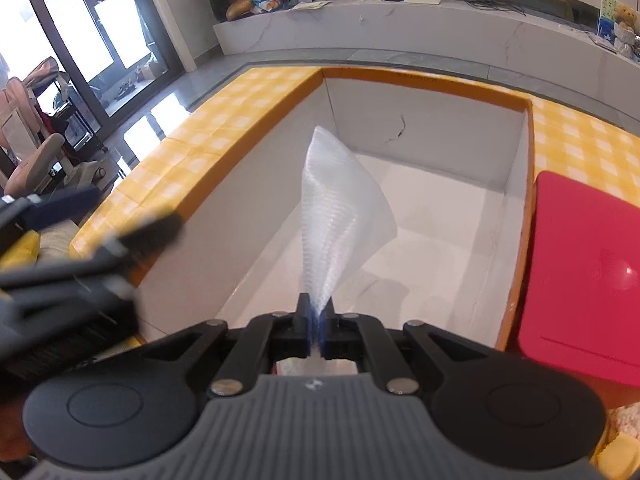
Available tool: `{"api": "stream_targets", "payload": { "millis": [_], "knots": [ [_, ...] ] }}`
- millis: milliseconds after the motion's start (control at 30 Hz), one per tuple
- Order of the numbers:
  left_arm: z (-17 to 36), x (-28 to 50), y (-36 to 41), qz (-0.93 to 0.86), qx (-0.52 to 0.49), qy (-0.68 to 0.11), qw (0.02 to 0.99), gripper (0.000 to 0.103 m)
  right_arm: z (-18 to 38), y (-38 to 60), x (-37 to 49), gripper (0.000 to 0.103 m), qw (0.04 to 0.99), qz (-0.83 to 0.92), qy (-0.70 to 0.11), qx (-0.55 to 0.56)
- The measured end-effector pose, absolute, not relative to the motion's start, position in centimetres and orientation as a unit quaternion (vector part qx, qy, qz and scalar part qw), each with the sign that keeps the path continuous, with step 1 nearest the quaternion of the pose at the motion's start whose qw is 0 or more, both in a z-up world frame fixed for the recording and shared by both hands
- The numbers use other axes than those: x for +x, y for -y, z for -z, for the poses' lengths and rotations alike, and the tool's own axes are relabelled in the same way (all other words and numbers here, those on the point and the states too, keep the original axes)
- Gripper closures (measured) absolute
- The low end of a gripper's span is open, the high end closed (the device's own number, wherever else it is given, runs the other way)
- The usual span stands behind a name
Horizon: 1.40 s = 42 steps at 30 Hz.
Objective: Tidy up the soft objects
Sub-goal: 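Lower the white mesh bag into the cardboard box and open the right tool, then move both tools back over the pile of soft items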
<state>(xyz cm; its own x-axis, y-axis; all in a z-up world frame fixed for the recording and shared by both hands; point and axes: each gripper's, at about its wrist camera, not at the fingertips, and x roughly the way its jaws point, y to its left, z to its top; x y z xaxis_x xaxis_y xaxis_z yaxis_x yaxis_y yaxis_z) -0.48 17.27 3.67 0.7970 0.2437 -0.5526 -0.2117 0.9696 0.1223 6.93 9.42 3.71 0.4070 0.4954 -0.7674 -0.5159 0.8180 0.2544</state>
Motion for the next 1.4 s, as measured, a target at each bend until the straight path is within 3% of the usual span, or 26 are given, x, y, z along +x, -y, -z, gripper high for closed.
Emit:
{"api": "stream_targets", "payload": {
  "millis": [133,433,667,700,767,800,833,1000,1067,1133,1300,1400],
  "knots": [
    [-4.1,-0.5,-18.7,-0.164,-0.008,-0.264,0.950,0.011,-3.5,-10.3,7.0,0.102,0.834,-0.310,-0.457,-0.005],
    [-3.5,-0.6,-22.8,-0.208,-0.105,-0.274,0.933,0.011,-2.8,-13.0,8.5,0.102,0.807,-0.331,-0.486,0.057],
    [-3.6,-0.8,-23.2,-0.212,-0.114,-0.281,0.929,0.011,-1.6,-15.5,9.0,0.097,0.799,-0.312,-0.513,0.037],
    [-3.5,-0.8,-23.2,-0.212,-0.115,-0.281,0.929,0.011,-1.5,-15.7,8.8,0.094,0.798,-0.315,-0.513,0.033],
    [-3.4,-0.8,-23.4,-0.212,-0.119,-0.285,0.927,0.011,-1.6,-15.9,8.2,0.071,0.803,-0.310,-0.508,0.022],
    [-3.3,-0.7,-23.4,-0.211,-0.119,-0.287,0.927,0.011,-1.7,-16.0,8.0,0.049,0.808,-0.306,-0.504,0.014],
    [-3.3,-0.8,-23.3,-0.211,-0.118,-0.289,0.926,0.011,-1.8,-16.1,7.8,0.044,0.811,-0.309,-0.496,0.007],
    [-4.0,-1.5,-23.4,-0.211,-0.128,-0.280,0.928,0.011,-2.5,-16.0,7.3,0.043,0.817,-0.321,-0.478,-0.020],
    [-4.5,-1.8,-23.3,-0.206,-0.130,-0.270,0.931,0.011,-2.8,-15.8,7.3,0.035,0.819,-0.327,-0.472,-0.024],
    [-5.0,-2.2,-23.1,-0.203,-0.127,-0.263,0.935,0.011,-3.0,-15.4,7.2,0.017,0.821,-0.331,-0.464,-0.021],
    [-5.9,-2.7,-22.5,-0.217,-0.106,-0.252,0.937,0.011,-3.9,-14.5,7.0,0.008,0.820,-0.345,-0.457,-0.008],
    [-6.6,-3.2,-22.1,-0.225,-0.094,-0.236,0.941,0.011,-4.8,-13.7,6.9,0.007,0.826,-0.347,-0.443,0.008]
  ]
}}
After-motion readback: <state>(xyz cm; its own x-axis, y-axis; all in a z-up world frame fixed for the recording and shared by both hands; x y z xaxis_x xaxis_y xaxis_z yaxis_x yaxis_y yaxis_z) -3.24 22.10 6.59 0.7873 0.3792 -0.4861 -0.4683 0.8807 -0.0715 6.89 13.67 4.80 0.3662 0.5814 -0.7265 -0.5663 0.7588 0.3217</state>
